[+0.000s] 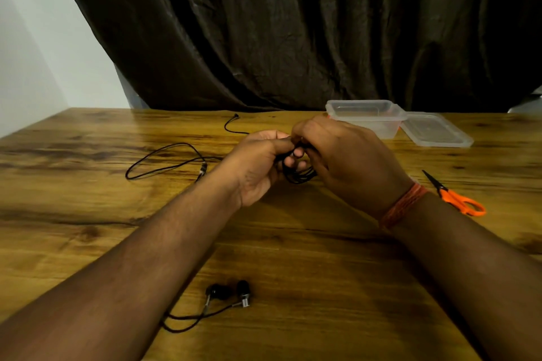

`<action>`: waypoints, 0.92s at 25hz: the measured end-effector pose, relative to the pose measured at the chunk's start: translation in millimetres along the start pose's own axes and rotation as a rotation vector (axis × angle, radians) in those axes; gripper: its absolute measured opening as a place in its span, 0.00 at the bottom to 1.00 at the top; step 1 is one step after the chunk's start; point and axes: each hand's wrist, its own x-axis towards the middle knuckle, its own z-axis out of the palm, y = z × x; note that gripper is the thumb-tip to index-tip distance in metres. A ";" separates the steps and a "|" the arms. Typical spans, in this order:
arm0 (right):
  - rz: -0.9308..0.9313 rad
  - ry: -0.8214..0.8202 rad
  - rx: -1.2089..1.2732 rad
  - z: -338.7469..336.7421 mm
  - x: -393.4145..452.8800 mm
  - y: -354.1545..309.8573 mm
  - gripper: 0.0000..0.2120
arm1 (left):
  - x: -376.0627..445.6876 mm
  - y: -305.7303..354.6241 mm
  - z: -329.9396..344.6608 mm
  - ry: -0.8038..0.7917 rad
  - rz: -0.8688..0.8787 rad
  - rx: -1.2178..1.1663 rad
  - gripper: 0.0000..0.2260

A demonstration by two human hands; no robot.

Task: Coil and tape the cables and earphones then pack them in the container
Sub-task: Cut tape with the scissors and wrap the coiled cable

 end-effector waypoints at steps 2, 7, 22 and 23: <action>0.036 -0.023 0.067 -1.0 0.1 2.0 0.14 | 0.3 -2.6 -1.0 -0.004 0.029 0.054 0.11; 0.077 0.003 0.078 -5.4 -1.4 6.0 0.09 | -0.2 -6.8 -1.1 -0.043 0.113 0.214 0.09; 0.407 -0.080 0.445 -6.7 -1.0 11.6 0.09 | 4.9 -16.8 -1.8 -0.021 0.261 0.520 0.02; 0.469 -0.127 0.494 -8.1 -1.2 13.9 0.09 | 5.1 -17.8 -1.2 -0.020 0.254 0.535 0.02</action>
